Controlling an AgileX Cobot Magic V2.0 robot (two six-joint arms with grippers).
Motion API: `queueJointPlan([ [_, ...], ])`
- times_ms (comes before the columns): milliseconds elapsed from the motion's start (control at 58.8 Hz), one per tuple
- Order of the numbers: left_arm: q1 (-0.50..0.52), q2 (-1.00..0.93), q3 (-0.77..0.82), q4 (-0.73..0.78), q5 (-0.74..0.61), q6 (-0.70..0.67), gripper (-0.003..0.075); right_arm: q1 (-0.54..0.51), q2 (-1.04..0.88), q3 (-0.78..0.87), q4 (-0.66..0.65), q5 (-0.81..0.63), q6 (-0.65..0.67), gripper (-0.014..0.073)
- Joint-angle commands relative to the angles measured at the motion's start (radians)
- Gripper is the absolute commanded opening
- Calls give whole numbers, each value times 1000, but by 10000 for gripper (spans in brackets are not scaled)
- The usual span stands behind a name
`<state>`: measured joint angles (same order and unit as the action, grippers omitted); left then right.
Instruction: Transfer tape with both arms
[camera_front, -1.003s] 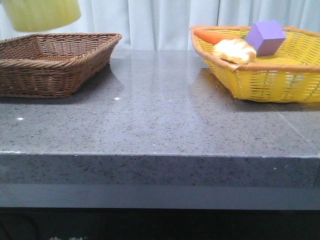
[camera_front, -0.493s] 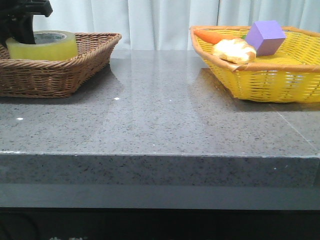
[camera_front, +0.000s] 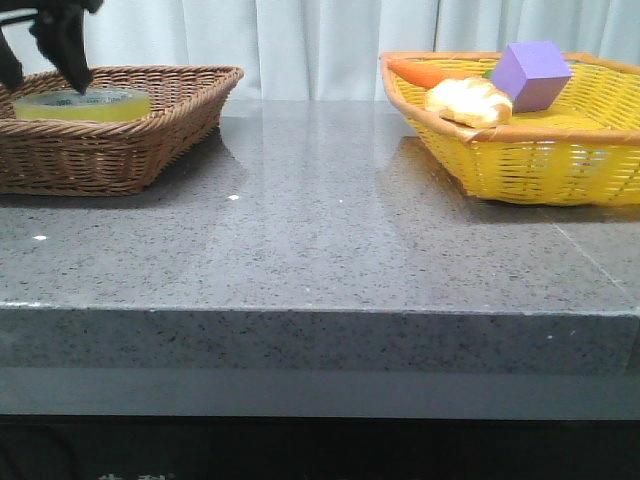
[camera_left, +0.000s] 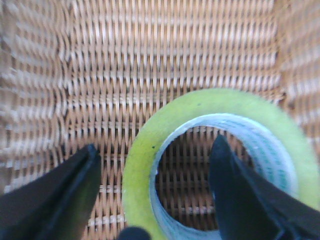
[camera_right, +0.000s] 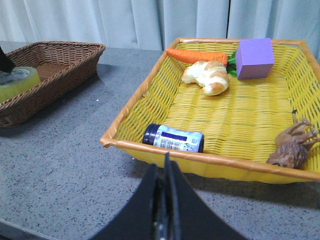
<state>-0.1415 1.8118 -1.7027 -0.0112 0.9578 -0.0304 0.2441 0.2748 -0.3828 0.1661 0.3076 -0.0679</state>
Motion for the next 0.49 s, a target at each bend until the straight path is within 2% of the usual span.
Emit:
queueJointPlan([
  [0, 0, -103, -37, -7, -61, -8, 351, -9, 8, -26, -2, -83, -1, -46],
  [238, 0, -199, -31, -7, -92, -8, -22, -9, 8, -26, -2, -83, -1, -46],
  [476, 0, -338, 98, -13, -186, 19, -20, -9, 8, -26, -2, -83, -1, -46],
])
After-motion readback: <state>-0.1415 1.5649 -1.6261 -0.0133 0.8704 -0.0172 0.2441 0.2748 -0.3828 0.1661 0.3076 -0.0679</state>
